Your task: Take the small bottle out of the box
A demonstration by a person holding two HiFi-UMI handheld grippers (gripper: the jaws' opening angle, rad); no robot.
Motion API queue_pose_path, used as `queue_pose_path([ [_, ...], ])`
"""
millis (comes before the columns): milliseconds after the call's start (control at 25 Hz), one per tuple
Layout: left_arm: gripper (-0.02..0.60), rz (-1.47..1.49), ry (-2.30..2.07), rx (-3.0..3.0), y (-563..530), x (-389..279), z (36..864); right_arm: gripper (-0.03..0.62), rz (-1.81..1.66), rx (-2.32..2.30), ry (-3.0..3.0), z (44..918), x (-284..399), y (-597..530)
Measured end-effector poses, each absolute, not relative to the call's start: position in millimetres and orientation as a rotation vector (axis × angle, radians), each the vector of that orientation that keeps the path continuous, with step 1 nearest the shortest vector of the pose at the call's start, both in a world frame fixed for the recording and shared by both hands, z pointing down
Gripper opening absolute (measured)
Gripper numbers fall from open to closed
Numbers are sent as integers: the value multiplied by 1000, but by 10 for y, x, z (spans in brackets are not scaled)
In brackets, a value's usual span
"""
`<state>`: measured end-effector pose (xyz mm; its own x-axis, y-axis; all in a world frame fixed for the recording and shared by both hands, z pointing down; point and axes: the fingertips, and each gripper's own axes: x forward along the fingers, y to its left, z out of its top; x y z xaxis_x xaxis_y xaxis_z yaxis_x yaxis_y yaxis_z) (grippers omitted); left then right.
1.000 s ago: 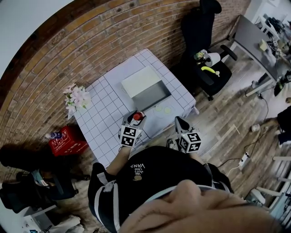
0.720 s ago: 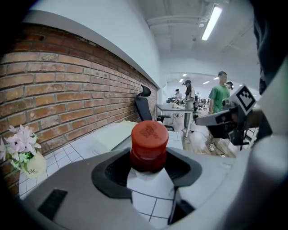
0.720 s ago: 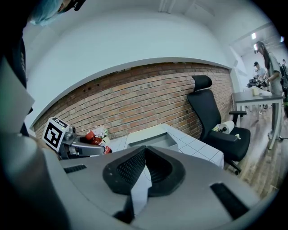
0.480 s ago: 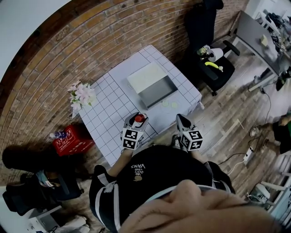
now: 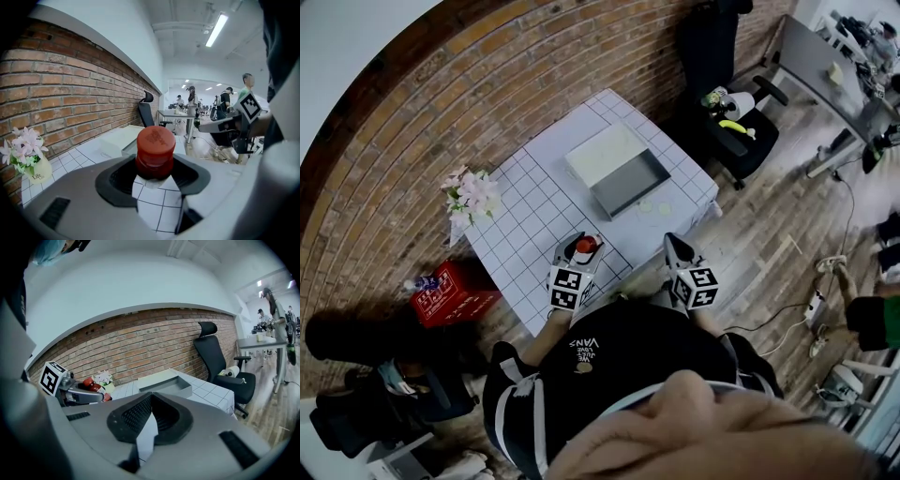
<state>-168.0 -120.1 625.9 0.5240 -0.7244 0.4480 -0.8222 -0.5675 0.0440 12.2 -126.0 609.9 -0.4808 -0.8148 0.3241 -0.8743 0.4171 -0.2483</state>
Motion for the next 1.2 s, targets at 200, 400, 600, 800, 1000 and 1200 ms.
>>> queue_pose_path([
  [200, 225, 544, -1333, 2504, -1136, -1701, 6213, 2, 566, 1491, -2526, 6067, 127, -1254],
  [400, 225, 549, -1366, 2464, -1049, -1637, 6200, 2, 562, 1447, -2534, 6039, 207, -1230],
  [600, 225, 556, -1378, 2444, -965, -1520, 6215, 2, 545, 1418, -2548, 6033, 322, -1210],
  [800, 225, 549, -1399, 2421, -886, -1401, 6210, 0, 559, 1391, -2545, 6082, 454, -1151],
  [1000, 225, 547, -1422, 2397, -804, -1331, 6228, 2, 575, 1370, -2550, 6114, 519, -1091],
  [1200, 225, 553, -1437, 2375, -737, -1282, 6253, 0, 571, 1341, -2552, 6165, 573, -1057],
])
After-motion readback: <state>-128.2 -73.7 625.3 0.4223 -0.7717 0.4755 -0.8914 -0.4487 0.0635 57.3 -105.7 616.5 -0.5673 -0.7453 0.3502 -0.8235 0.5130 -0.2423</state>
